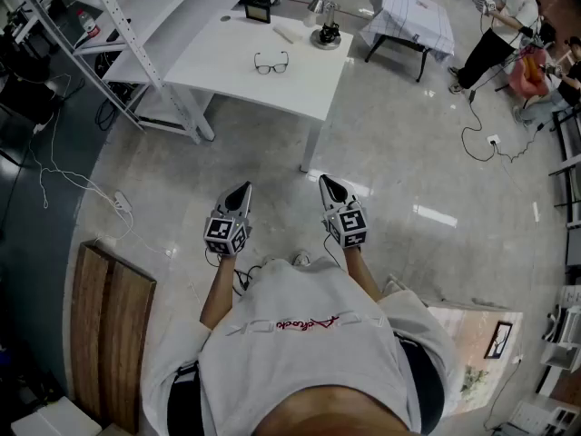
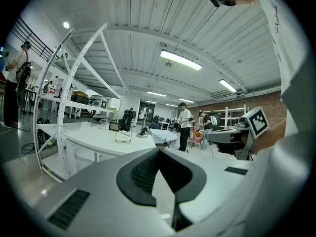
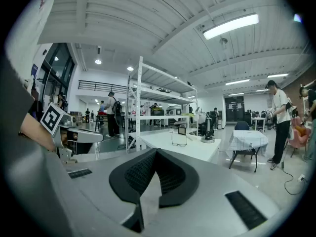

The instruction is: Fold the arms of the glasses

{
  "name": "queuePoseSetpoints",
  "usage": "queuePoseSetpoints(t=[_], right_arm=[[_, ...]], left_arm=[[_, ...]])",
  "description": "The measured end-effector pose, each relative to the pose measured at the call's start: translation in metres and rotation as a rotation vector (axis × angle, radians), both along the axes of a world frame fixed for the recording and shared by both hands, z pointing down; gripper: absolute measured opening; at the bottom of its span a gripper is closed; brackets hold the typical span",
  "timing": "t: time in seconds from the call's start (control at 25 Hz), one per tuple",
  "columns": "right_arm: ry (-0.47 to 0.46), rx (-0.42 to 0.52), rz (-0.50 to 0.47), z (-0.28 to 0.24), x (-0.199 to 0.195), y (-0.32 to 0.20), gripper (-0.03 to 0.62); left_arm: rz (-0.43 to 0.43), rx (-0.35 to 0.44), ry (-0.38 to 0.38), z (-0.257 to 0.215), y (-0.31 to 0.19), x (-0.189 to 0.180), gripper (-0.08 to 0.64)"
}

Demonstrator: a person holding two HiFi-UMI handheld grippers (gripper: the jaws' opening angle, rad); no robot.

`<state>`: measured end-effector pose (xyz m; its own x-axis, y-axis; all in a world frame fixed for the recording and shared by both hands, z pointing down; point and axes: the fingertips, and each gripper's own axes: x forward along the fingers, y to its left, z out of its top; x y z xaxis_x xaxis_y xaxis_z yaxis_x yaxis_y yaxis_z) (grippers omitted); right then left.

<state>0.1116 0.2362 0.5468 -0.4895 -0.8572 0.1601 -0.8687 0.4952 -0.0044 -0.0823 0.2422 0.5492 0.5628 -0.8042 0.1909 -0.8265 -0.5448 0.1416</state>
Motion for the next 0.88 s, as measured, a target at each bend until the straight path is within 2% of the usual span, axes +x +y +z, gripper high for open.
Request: queuePoseSetpoints(t=[0.88], right_arm=[[-0.039,-0.025,-0.060,0.016,0.039,-0.005,-0.005]], left_arm=[[-0.021,-0.008,0.006,0.020,-0.007,0.050,0.025]])
